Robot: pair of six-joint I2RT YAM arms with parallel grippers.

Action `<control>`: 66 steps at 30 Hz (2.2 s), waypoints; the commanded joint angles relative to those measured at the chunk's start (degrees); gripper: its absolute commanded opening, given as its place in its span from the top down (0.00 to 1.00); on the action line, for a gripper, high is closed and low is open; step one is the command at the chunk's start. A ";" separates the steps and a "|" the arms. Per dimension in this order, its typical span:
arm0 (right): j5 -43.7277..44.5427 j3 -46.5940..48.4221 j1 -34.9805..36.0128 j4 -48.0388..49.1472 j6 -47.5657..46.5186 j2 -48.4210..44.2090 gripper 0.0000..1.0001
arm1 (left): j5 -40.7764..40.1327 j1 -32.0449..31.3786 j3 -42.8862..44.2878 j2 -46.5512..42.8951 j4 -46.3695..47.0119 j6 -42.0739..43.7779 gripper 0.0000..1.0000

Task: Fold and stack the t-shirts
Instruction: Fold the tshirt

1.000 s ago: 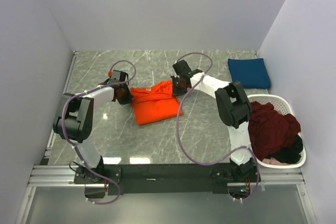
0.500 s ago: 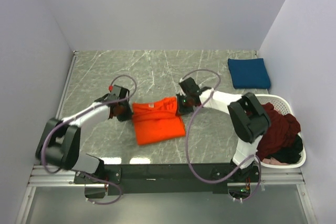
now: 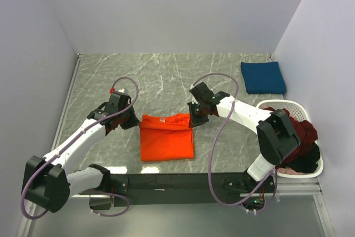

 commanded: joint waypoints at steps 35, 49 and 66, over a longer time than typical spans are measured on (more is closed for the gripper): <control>8.94 6.71 -4.46 3.75 0.72 5.36 0.90 | -10.86 0.40 -0.16 16.65 18.39 -1.60 0.99; 2.63 -2.07 -4.54 18.83 -2.96 -9.22 0.63 | -14.82 -0.21 0.56 2.26 11.62 -1.52 0.30; -31.23 -9.30 -4.28 40.40 -9.30 3.66 0.66 | -0.83 -11.38 -9.92 4.42 30.70 0.59 0.86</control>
